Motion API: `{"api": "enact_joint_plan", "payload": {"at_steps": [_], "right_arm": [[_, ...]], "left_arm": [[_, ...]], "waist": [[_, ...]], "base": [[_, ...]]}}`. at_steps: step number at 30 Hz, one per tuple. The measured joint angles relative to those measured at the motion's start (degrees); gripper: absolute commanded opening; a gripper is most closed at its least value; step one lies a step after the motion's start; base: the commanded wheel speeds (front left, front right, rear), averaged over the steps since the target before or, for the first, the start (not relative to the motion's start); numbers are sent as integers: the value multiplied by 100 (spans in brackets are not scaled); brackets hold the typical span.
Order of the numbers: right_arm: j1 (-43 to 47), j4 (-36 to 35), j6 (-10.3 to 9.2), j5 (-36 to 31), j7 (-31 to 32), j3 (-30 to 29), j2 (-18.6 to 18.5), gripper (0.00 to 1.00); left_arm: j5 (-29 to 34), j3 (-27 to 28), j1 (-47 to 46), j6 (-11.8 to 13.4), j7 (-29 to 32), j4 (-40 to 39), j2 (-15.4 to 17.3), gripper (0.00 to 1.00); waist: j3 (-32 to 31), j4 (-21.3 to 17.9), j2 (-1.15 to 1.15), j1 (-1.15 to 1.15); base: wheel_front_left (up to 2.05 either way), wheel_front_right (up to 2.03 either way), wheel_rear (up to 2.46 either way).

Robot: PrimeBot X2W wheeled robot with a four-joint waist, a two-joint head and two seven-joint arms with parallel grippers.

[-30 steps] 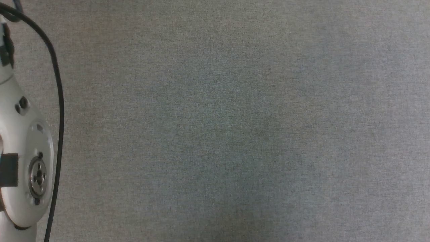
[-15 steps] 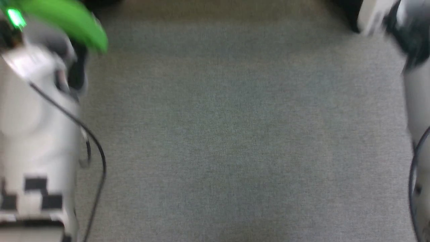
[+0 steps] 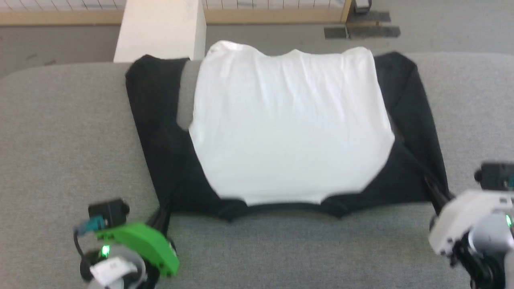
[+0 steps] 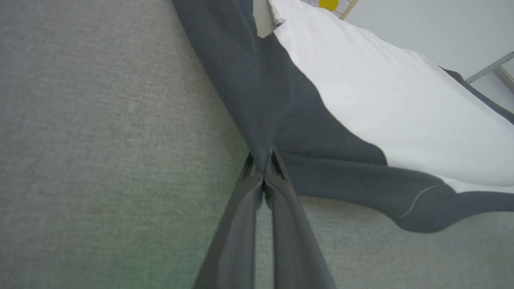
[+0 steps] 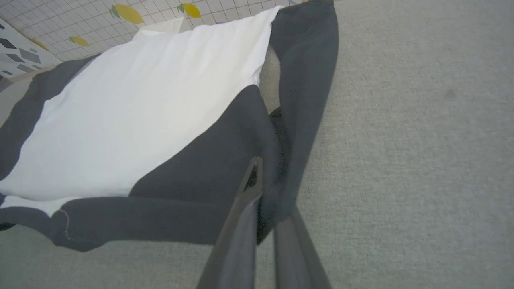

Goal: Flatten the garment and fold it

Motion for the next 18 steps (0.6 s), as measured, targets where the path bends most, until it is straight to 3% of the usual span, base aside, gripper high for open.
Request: {"api": "enact_joint_plan", "payload": {"at_steps": [8, 18], "right_arm": [[1164, -531, 1, 73, 210, -372, 164, 0], [1948, 24, 1, 92, 465, -558, 167, 0]], "left_arm": [[-25, -100, 1281, 407, 535, -803, 18, 0], [-71, -361, 2147, 599, 1135, -1167, 133, 0]], "waist": [[-398, 25, 0, 0], [-564, 108, 0, 0]], "base": [[0, 0, 0], [0, 0, 0]]}}
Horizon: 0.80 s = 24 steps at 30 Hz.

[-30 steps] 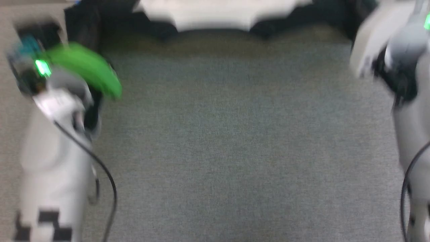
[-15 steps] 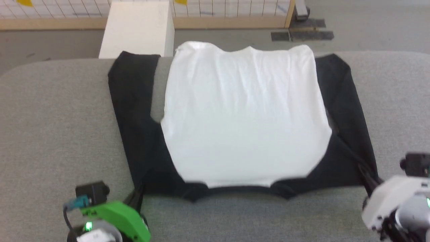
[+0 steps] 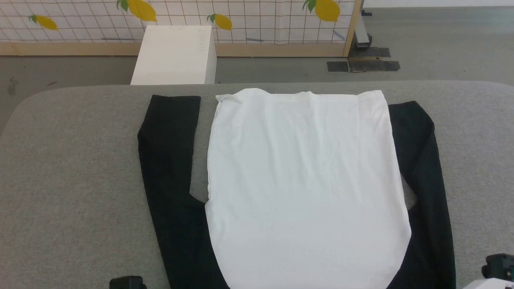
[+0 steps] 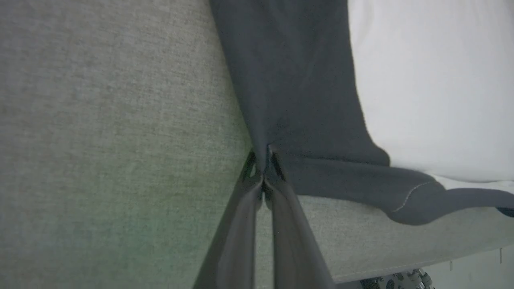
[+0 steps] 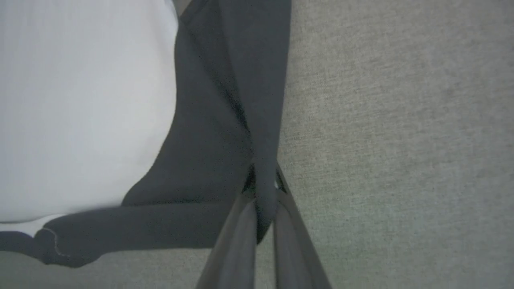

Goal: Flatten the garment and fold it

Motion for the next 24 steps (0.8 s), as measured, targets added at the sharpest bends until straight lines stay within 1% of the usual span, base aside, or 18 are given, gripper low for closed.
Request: {"api": "enact_joint_plan", "payload": {"at_steps": [3, 7, 8, 9, 15, 20, 24], "right_arm": [[13, 375, 0, -42, -114, 59, -4, 0], [-18, 747, -1, -18, -431, 157, -38, 0], [-21, 789, -1, -24, -517, 186, -49, 45], [-23, 837, -1, -31, -610, 222, -57, 100], [-21, 843, -2, 18, -1243, 267, -48, 100], [-18, 432, -5, -119, -1934, 169, -56, 100], [-153, 68, -5, -357, -2649, 310, -58, 100]], "left_arm": [[33, -89, -12, -2, -36, 138, -4, 0], [57, -153, -84, -2, -136, 318, -63, 0], [57, -159, -96, -2, -147, 342, -81, 47], [57, -169, -108, -2, -172, 374, -98, 100], [58, -203, -152, -20, -277, 339, -167, 100], [62, 18, -168, 8, -549, -41, -129, 100], [194, 188, -420, 52, -960, -327, -87, 100]], "waist": [[-15, 24, 0, 0], [-41, 16, 0, 0], [-46, 12, 0, 0], [-54, 8, 0, 0], [-129, 5, 0, 0], [-126, 1, 0, 0], [-75, -41, 0, 0]], "base": [[0, 0, 0], [0, 0, 0], [0, 0, 0], [0, 0, 0], [0, 0, 0], [0, 0, 0], [0, 0, 0]]}}
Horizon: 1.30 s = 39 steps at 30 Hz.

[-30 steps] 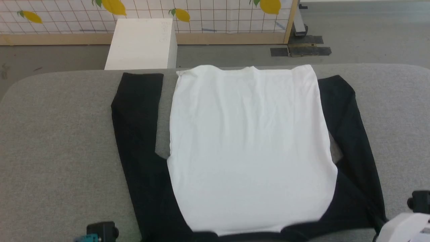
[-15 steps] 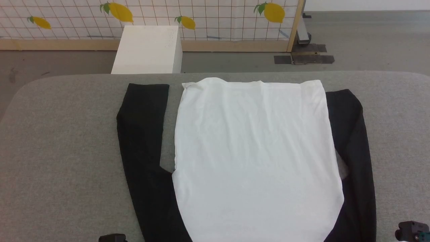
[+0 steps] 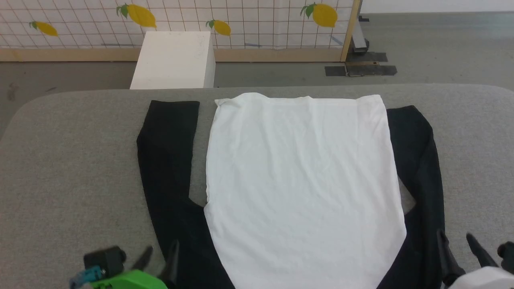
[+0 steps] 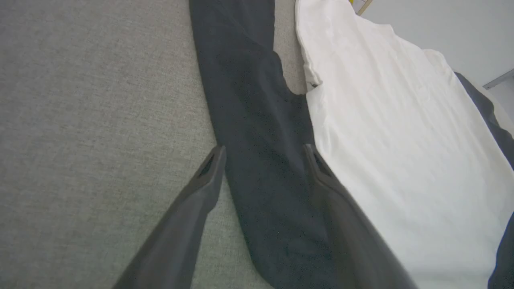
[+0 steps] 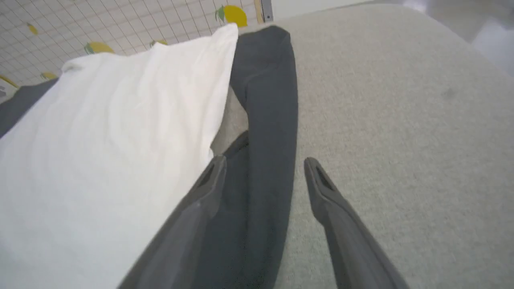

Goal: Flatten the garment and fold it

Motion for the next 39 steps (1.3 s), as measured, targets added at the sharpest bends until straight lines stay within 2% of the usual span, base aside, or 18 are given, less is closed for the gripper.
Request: {"api": "enact_joint_plan", "payload": {"at_steps": [6, 12, 21, 27, 33, 39], "right_arm": [[-302, -237, 0, -326, -937, 414, 2, 100], [-793, -359, 0, -659, -1446, 593, 3, 100], [-1521, -399, 0, -687, -1578, 904, 2, 100], [-1805, -375, 0, -502, -1637, 1113, 1, 100], [-1868, -355, 0, -253, -1767, 1315, 1, 100], [-1875, -320, 0, -178, -1789, 1432, 0, 100]], "left_arm": [[553, 119, -923, -32, -555, 114, 323, 100], [1072, 68, -2408, -337, -600, 778, 879, 100], [1319, 40, -4779, -905, 311, 2100, 1753, 100], [1214, 66, -5710, -1061, 1422, 2736, 2172, 100], [945, 249, -5929, -909, 2436, 2936, 2419, 100], [877, 476, -5928, -435, 3017, 2788, 2568, 100]], "waist": [[182, -67, 0, 0], [564, -168, 0, 0], [1414, -450, 0, 1], [1960, -762, 0, 2], [2372, -1147, 0, 1], [2731, -1430, 0, 1]], "base": [[0, 0, 0], [0, 0, 0], [0, 0, 0], [0, 0, 0], [0, 0, 0], [0, 0, 0]]}}
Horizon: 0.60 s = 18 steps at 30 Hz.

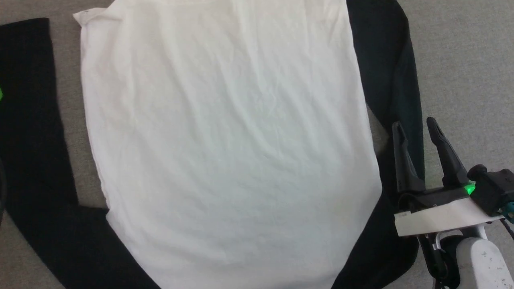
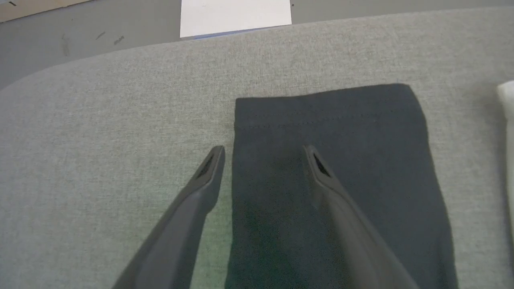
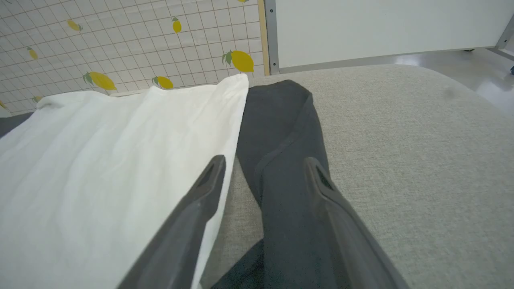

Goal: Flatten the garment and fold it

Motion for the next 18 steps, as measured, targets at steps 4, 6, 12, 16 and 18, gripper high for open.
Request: {"api": "enact_joint_plan", "payload": {"at_steps": [4, 6, 12, 16, 18], "right_arm": [[-55, -1, 0, 7, -5, 43, 0, 100], [-96, -2, 0, 8, -5, 60, 0, 100], [-121, 8, 0, 52, 2, 66, -1, 100], [-162, 66, 0, 102, 4, 110, -1, 100], [-173, 102, 0, 127, 3, 118, 1, 100]], "left_arm": [[-46, 188, 22, 310, 234, -216, 37, 100], [-100, 271, 40, 442, 352, -342, 68, 100], [-322, 433, 166, 620, 722, -689, 102, 0], [-348, 493, 396, 608, 363, -882, 78, 0], [-221, 472, 602, 580, 83, -909, 132, 0]], "waist": [[203, -138, 0, 0], [291, -195, 0, 0], [423, -279, 0, 0], [356, -257, 0, 0], [281, -241, 0, 0]], "base": [[0, 0, 0], [0, 0, 0], [0, 0, 0], [0, 0, 0], [0, 0, 0]]}}
